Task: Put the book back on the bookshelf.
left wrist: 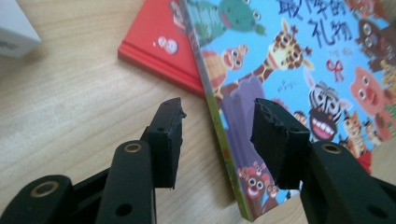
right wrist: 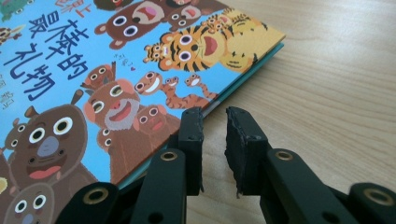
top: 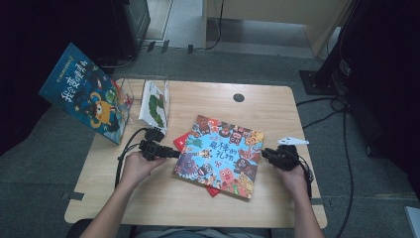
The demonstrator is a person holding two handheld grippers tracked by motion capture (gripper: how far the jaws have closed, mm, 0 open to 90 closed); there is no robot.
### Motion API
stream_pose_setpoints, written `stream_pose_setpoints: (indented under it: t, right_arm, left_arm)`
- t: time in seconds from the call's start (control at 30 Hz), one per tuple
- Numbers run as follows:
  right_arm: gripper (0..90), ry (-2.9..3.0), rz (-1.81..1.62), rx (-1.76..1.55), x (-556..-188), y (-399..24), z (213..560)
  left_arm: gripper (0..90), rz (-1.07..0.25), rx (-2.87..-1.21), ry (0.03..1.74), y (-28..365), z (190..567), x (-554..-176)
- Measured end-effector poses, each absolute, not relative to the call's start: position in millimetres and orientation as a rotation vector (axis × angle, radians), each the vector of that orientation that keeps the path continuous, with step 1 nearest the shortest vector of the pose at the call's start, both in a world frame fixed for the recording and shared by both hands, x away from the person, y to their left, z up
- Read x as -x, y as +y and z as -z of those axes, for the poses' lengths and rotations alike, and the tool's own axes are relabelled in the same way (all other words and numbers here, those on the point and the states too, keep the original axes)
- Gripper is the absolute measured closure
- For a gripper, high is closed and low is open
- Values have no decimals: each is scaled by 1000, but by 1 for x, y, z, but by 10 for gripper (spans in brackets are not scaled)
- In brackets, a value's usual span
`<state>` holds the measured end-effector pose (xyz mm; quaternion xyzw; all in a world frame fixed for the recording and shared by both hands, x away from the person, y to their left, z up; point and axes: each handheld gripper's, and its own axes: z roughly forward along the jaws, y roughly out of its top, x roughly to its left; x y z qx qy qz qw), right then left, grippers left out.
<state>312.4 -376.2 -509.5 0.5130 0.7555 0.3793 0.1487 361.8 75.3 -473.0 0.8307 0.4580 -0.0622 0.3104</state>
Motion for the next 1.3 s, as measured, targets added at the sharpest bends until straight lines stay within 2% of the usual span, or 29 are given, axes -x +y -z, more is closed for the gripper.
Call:
stream_pose_setpoints:
  t: [0.33, 0.47, 0.7, 0.77, 1.3]
  right_arm:
    - [864, 2197, -1100, -1478, -314, -370, 510]
    - [875, 2192, -1091, -1486, -315, -369, 510]
    - [899, 2187, -1089, -1489, -317, -368, 509]
    - [900, 2181, -1090, -1496, -317, -368, 509]
    - [900, 2166, -1106, -1507, -337, -355, 510]
  left_arm:
    - [605, 241, -2124, 1124, 79, 486, -357]
    - [638, 223, -2152, 1156, 78, 485, -356]
    - [864, 229, -2133, 1171, 84, 488, -357]
    - [900, 248, -2111, 1181, 86, 490, -357]
    - [900, 254, -2087, 1187, 96, 495, -345]
